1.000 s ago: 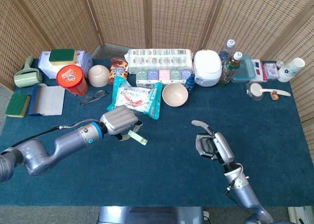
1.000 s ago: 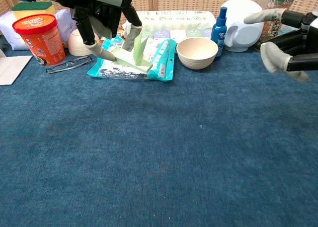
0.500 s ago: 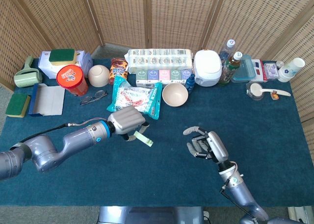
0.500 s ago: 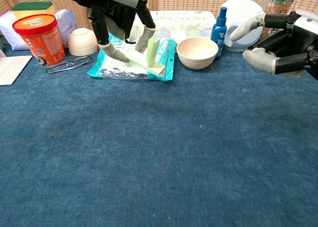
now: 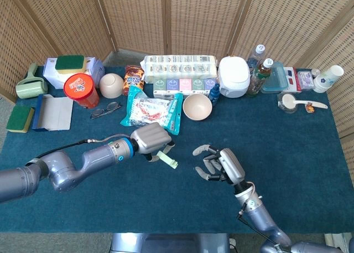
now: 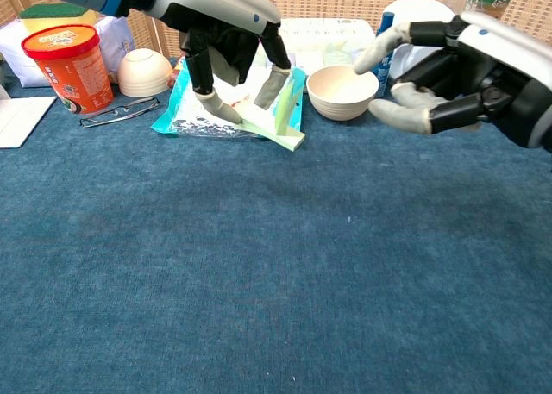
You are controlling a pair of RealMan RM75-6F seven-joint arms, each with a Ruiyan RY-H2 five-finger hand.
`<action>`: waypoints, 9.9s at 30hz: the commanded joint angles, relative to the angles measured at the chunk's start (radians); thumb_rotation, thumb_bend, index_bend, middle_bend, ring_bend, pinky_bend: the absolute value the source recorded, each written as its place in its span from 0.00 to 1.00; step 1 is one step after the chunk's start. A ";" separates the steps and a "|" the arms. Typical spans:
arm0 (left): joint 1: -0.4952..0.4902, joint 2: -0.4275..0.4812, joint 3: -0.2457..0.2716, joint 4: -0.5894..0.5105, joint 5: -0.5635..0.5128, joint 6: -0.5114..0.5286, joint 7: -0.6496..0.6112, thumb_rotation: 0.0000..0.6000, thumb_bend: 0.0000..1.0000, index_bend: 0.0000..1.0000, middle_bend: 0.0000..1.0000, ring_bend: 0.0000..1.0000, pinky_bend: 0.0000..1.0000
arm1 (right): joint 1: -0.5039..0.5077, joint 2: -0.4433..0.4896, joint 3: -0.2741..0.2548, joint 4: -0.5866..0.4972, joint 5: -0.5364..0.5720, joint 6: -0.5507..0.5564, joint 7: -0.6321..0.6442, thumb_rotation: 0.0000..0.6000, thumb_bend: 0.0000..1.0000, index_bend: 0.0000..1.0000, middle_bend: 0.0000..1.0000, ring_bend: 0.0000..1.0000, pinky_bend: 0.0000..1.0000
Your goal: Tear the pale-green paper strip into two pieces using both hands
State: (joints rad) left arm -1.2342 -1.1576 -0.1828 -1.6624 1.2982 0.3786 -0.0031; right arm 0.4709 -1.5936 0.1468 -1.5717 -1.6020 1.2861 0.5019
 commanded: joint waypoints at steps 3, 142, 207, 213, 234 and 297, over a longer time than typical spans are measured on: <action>-0.012 -0.011 0.004 0.009 -0.014 -0.002 0.003 1.00 0.39 0.67 1.00 1.00 1.00 | 0.012 -0.016 0.001 0.001 0.007 -0.007 -0.015 1.00 0.34 0.43 0.94 1.00 1.00; -0.053 -0.027 0.025 0.031 0.043 -0.015 -0.138 1.00 0.39 0.67 1.00 1.00 1.00 | 0.130 -0.077 0.002 0.013 0.047 -0.049 -0.117 1.00 0.42 0.62 0.95 1.00 1.00; 0.003 -0.026 0.086 0.055 0.029 0.003 -0.132 1.00 0.39 0.71 1.00 1.00 1.00 | 0.097 -0.055 -0.014 0.016 0.052 -0.021 -0.096 1.00 0.45 0.91 1.00 1.00 0.99; 0.029 -0.009 0.095 0.057 0.034 0.016 -0.146 1.00 0.39 0.71 1.00 1.00 1.00 | 0.087 -0.040 -0.016 0.017 0.057 -0.017 -0.091 1.00 0.45 0.91 1.00 1.00 0.98; 0.126 -0.010 0.117 0.094 0.028 0.131 -0.097 1.00 0.38 0.45 0.87 0.91 1.00 | 0.060 0.124 -0.055 0.009 0.091 -0.096 -0.034 1.00 0.46 0.00 0.28 0.33 0.35; 1.108 0.136 0.326 -0.090 0.124 1.216 0.037 1.00 0.30 0.20 0.36 0.37 0.49 | -0.229 0.289 -0.111 -0.117 0.165 0.179 -0.603 1.00 0.46 0.20 0.21 0.10 0.17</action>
State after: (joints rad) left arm -0.1327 -1.0157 0.1475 -1.7574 1.4170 1.5882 0.0327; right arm 0.2453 -1.3069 0.0363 -1.6860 -1.4373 1.4632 -0.1007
